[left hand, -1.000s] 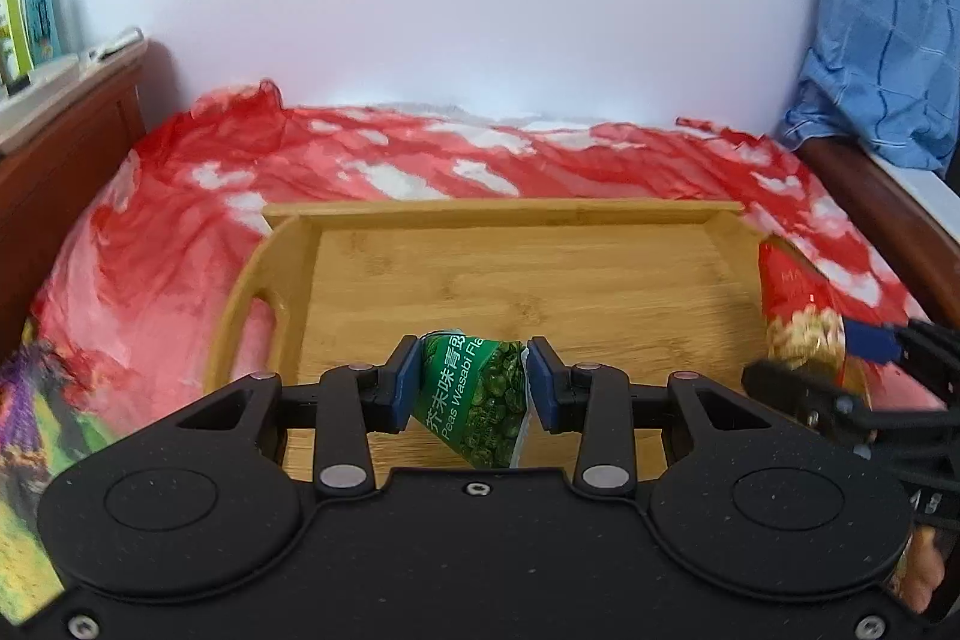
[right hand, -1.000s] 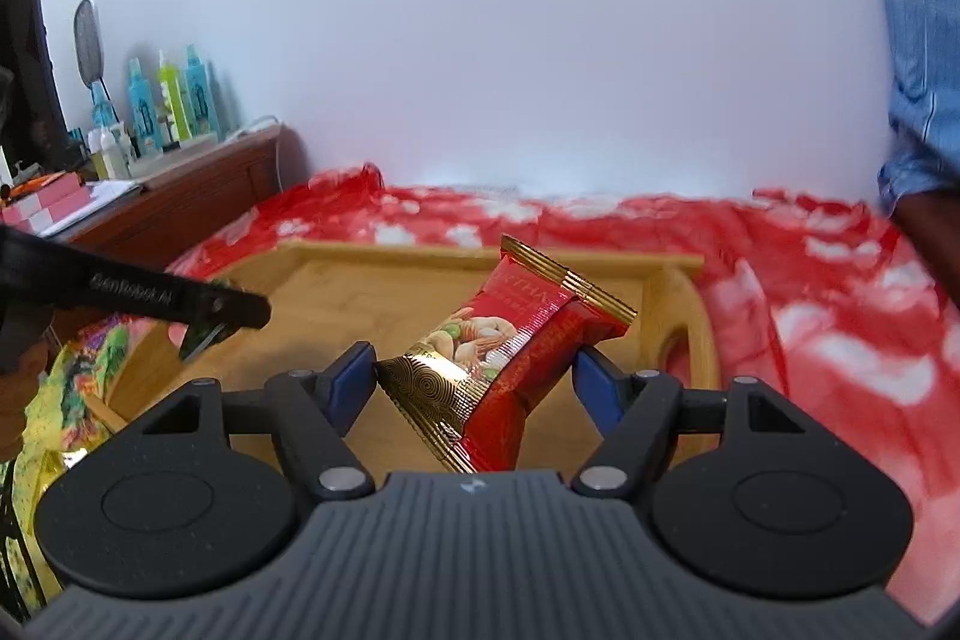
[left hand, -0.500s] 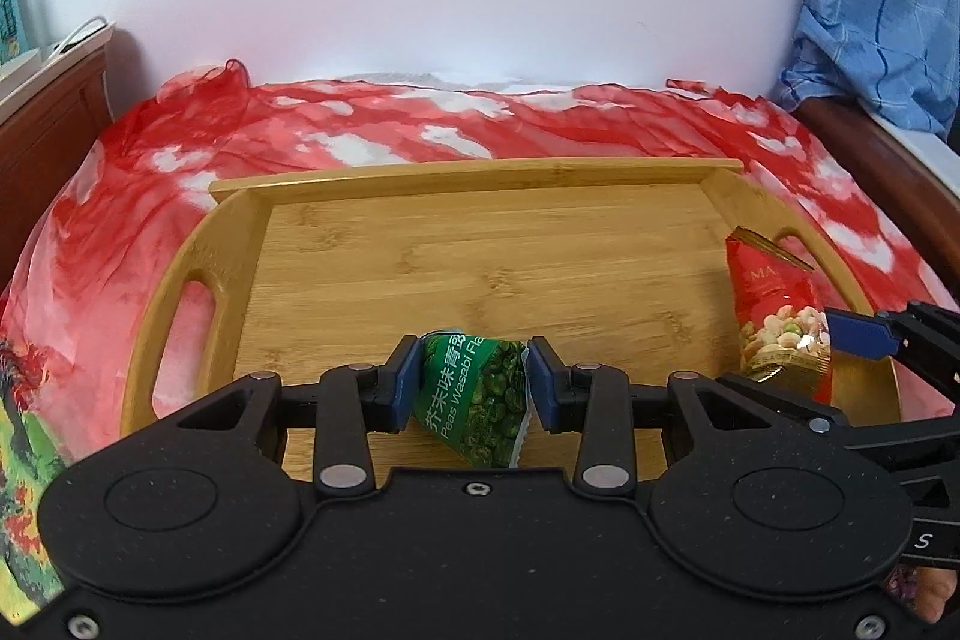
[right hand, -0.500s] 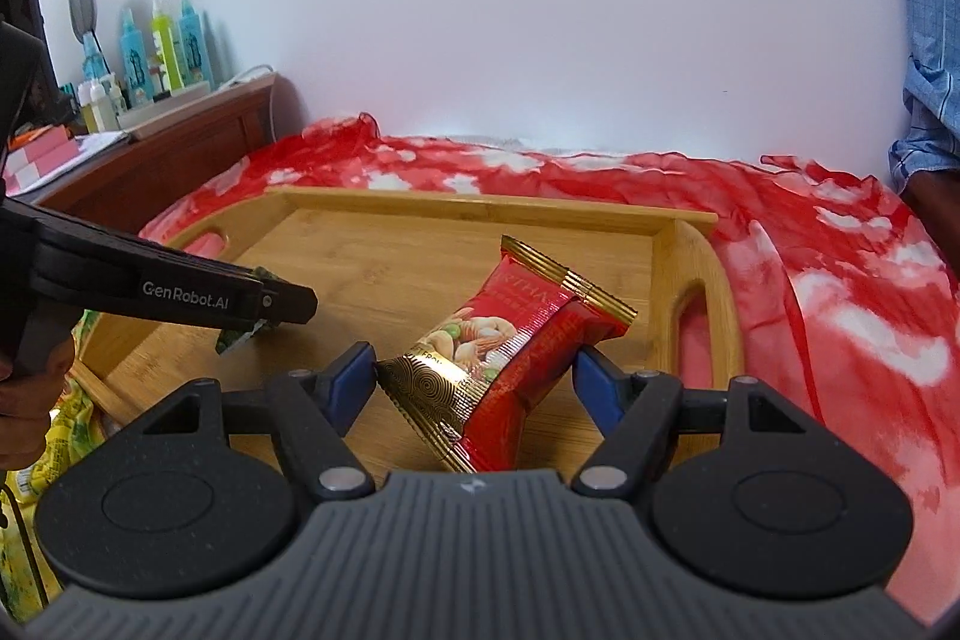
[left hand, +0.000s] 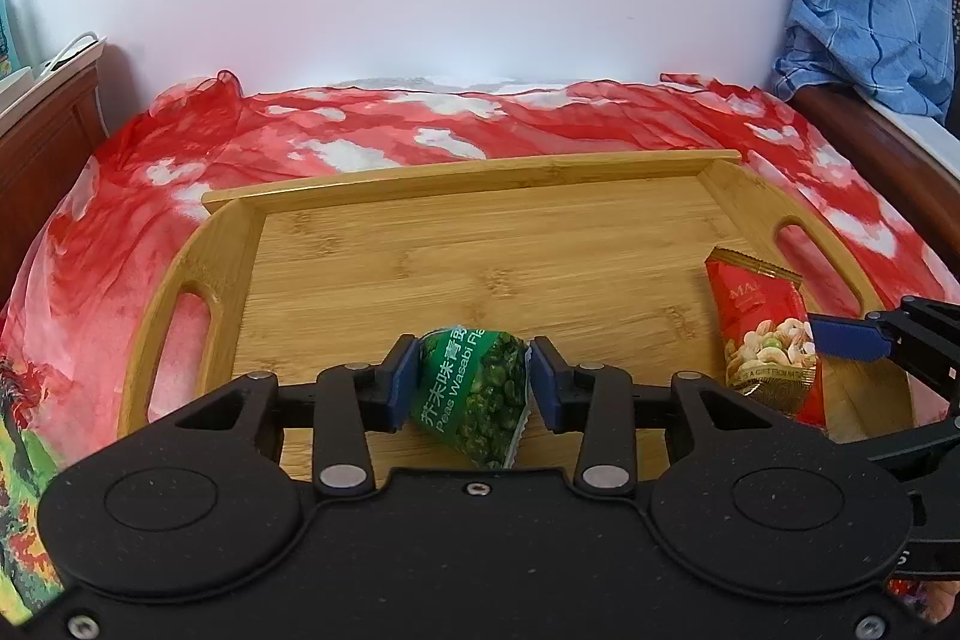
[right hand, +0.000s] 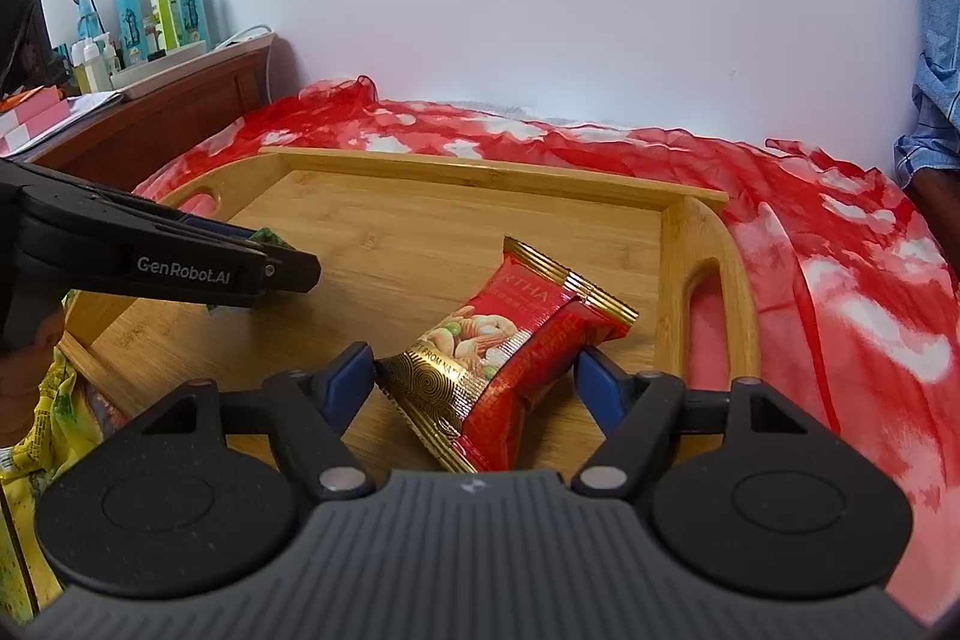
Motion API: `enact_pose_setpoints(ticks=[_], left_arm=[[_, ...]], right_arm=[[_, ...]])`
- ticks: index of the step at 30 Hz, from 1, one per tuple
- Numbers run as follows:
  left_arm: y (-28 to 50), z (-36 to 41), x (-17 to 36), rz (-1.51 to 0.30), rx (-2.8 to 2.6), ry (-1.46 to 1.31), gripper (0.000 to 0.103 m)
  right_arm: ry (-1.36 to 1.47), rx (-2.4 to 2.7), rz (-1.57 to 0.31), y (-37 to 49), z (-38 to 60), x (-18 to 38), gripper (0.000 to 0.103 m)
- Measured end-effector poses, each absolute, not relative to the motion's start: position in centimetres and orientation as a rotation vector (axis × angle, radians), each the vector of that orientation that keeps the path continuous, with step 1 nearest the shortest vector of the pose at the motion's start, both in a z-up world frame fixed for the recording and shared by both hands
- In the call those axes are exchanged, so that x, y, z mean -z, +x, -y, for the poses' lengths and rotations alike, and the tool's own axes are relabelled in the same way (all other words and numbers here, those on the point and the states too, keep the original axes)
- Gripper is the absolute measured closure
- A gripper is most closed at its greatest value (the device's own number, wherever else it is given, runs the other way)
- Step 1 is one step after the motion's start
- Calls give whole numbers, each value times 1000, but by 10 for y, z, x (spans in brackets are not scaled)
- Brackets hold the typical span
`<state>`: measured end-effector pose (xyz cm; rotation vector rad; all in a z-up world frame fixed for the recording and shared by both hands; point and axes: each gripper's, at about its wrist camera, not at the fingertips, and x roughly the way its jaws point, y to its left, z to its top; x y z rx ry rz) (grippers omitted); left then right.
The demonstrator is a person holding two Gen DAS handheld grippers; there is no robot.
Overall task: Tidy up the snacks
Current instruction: 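Carry both bags over the bamboo tray and lower them onto it, then open both tools to release the bags and pull back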
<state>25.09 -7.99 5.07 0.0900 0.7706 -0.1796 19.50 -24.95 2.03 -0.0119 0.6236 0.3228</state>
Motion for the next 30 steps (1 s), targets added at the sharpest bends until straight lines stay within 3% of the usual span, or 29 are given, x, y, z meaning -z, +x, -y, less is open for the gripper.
enact_pose_setpoints(ticks=[8, 10, 18, 26, 30], left_arm=[[252, 85, -49, -773, 176, 108, 60], [252, 85, -49, -774, 172, 107, 58], [253, 81, -52, -786, 160, 106, 53], [240, 72, -64, -760, 139, 113, 29], [228, 69, -74, -732, 132, 124, 24]], right_arm=[[-7, -326, -633, 195, 249, -19, 24], [0, -329, -629, 195, 250, -19, 18], [5, -317, -634, 195, 249, -22, 13], [39, -300, -602, 182, 250, -29, 10], [65, -268, -581, 170, 254, -31, 7]])
